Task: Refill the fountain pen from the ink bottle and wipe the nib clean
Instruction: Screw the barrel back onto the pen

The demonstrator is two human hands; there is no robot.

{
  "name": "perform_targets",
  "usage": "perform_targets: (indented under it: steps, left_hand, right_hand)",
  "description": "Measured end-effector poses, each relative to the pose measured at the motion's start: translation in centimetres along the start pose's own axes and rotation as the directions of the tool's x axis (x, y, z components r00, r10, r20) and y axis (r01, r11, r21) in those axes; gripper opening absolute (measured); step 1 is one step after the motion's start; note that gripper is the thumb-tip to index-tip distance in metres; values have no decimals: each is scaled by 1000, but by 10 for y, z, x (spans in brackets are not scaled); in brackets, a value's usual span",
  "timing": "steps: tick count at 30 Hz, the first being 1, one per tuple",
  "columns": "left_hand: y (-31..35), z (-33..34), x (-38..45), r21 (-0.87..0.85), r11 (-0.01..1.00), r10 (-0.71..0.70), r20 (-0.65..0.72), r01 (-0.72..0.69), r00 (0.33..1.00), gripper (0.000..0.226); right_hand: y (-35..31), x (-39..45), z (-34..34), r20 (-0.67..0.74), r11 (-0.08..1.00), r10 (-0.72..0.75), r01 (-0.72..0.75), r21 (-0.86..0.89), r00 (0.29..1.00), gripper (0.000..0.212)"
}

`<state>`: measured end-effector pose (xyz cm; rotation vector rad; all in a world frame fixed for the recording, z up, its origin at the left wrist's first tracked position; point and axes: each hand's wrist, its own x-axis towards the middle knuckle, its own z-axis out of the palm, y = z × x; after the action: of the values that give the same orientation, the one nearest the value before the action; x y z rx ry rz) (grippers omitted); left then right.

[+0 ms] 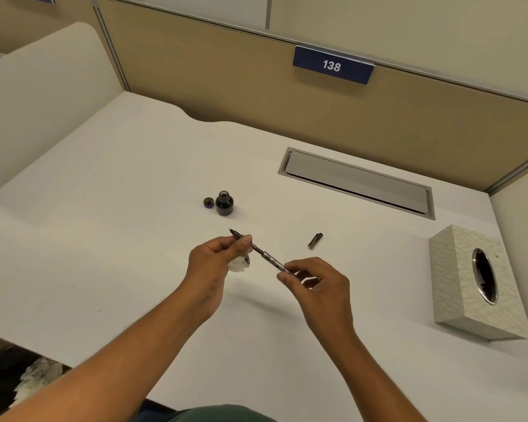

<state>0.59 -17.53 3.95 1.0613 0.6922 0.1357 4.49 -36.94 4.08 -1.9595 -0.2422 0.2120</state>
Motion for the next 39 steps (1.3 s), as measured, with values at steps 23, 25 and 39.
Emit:
perform_targets:
  steps: [23, 25, 39]
  left_hand:
    - [37, -54, 25, 40, 997, 65, 21, -66, 998, 35]
    - [43, -58, 30, 40, 997, 63, 21, -64, 998, 25]
    - [73, -86, 60, 80, 993, 78, 84, -85, 993, 16]
  right_hand:
    - [-56, -6, 85, 57, 962, 214, -221, 158, 975, 14]
    - [-62, -4, 91, 64, 956, 219, -227, 187, 974, 11]
    - [-79, 10, 136, -52, 922, 305, -281, 266, 951, 15]
